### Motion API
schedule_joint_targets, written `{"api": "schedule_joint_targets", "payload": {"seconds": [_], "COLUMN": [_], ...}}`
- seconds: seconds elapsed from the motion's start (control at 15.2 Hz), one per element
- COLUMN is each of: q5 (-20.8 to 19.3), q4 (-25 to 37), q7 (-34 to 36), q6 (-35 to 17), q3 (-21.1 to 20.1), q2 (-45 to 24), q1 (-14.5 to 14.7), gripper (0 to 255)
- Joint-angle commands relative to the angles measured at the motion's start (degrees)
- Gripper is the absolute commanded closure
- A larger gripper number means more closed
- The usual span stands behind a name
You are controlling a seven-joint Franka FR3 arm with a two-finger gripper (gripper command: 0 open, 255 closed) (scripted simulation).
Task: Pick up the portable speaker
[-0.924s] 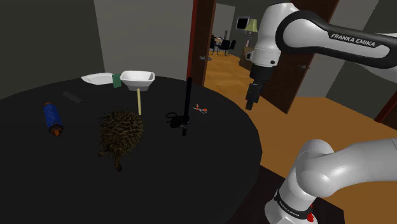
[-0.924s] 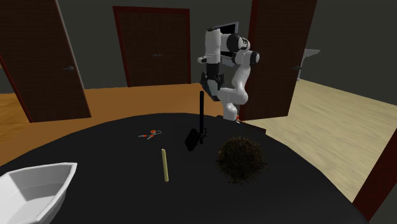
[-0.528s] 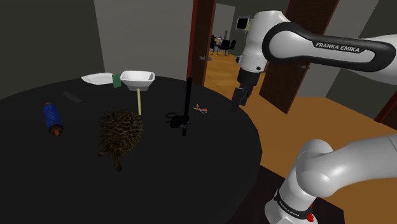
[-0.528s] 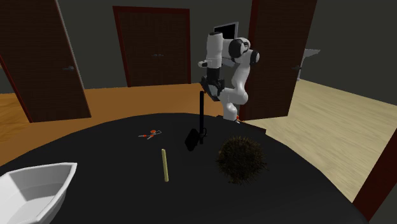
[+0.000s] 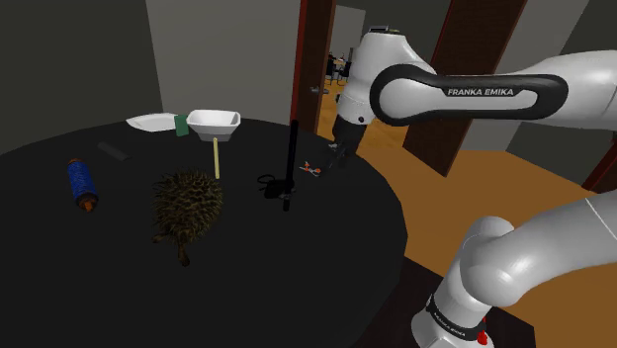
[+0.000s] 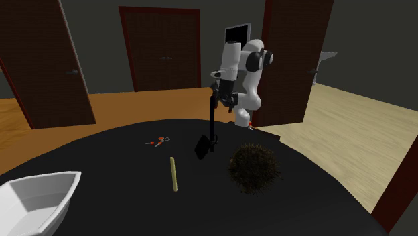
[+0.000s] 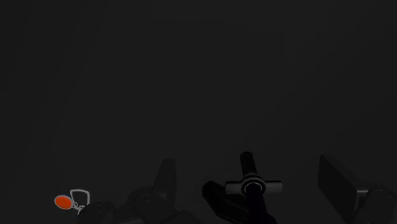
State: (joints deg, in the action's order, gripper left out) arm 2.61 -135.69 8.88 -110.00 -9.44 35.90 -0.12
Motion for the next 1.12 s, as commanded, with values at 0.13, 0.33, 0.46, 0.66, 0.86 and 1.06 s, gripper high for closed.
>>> {"api": "schedule_joint_targets", "payload": {"seconds": [0.13,0.33,0.46,0.66,0.86,1.06], "q5": [-1.28,-3.28,-5.27,-9.40,-12.66,-13.41], "q4": [1.66,3.94,5.91,9.53,11.41,9.73], "q7": [4.60,8.65,11.68,16.85,20.43,21.29], "q6": [-9.13,-14.74,-18.08,-22.36,-25.09,-27.31], "q3": [-3.38,-6.13,-7.99,-10.77,-12.35,-12.55], "q2": [-6.59,-11.64,-15.18,-20.71,-24.20,-24.85], "q1": [-1.01,-2.13,-3.04,-4.58,-5.49,-5.63], "gripper": [0,0,0,0,0,0]}}
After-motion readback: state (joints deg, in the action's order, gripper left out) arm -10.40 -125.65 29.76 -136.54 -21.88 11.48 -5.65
